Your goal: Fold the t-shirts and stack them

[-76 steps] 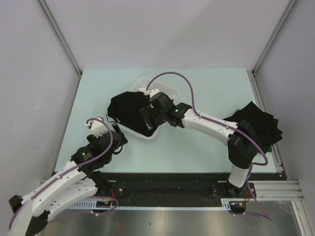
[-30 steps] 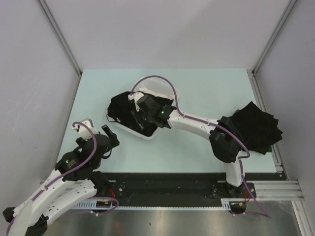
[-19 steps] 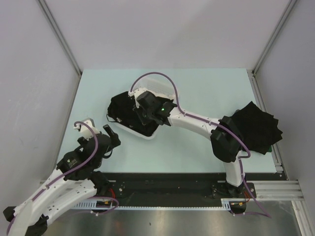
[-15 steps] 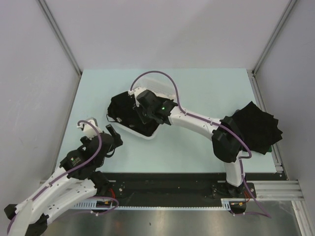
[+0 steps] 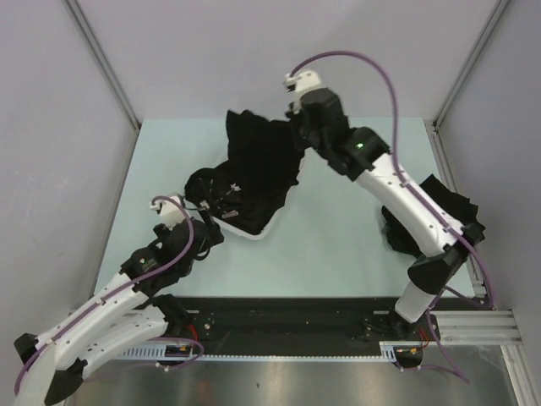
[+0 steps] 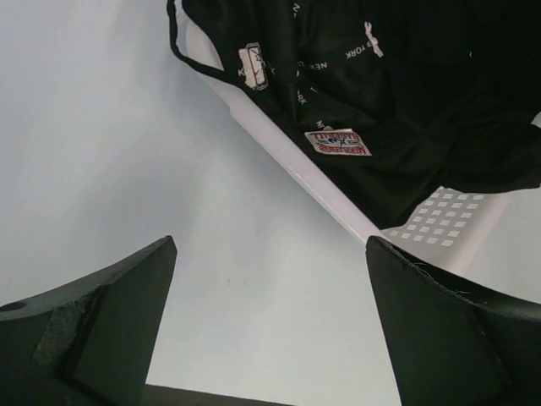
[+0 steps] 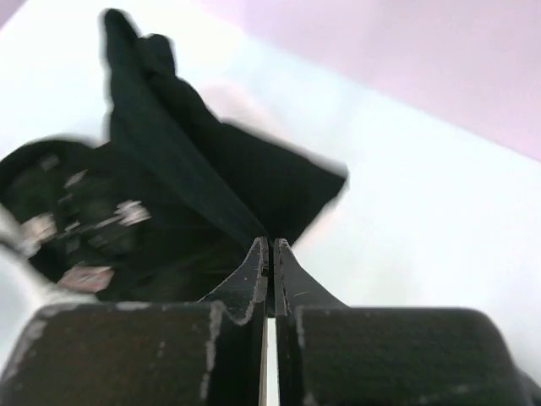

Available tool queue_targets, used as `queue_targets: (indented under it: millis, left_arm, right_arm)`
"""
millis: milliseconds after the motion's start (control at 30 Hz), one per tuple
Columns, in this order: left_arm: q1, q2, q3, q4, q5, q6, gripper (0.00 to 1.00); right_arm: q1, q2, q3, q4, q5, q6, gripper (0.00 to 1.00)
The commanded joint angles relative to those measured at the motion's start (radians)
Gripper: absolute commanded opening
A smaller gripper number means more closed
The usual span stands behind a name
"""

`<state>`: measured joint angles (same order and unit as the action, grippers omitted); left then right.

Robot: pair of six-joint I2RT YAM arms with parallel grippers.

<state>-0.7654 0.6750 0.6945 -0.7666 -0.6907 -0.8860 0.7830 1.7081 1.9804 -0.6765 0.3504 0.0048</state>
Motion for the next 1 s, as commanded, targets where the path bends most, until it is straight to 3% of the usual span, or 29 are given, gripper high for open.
queue_targets:
  millis: [0,233,533,800,967]
  left_arm:
    - [0.005,0.023,-0.006,0.099,0.02,0.062,0.99]
    - [0.005,0.1,0.013,0.167,0.054,0.099,0.99]
    - [0.005,0.172,0.046,0.223,0.083,0.119,0.99]
    - [0.005,0.175,0.051,0.224,0.103,0.101,0.99]
    - [0.005,0.153,0.051,0.216,0.086,0.101,0.99]
  right_arm:
    - [-0.079,-0.169,0.066,-0.13,0.136,-0.031,0.0]
    - [-0.105,-0.343,0.077,-0.152,0.24,0.01,0.0]
    - [-0.105,-0.386,0.17,-0.3,0.184,0.138,0.0]
    - [-0.119,-0.328,0.037,-0.408,0.009,0.308,0.0]
    - [-0.126,-0.315,-0.181,-0.383,-0.093,0.386,0.0]
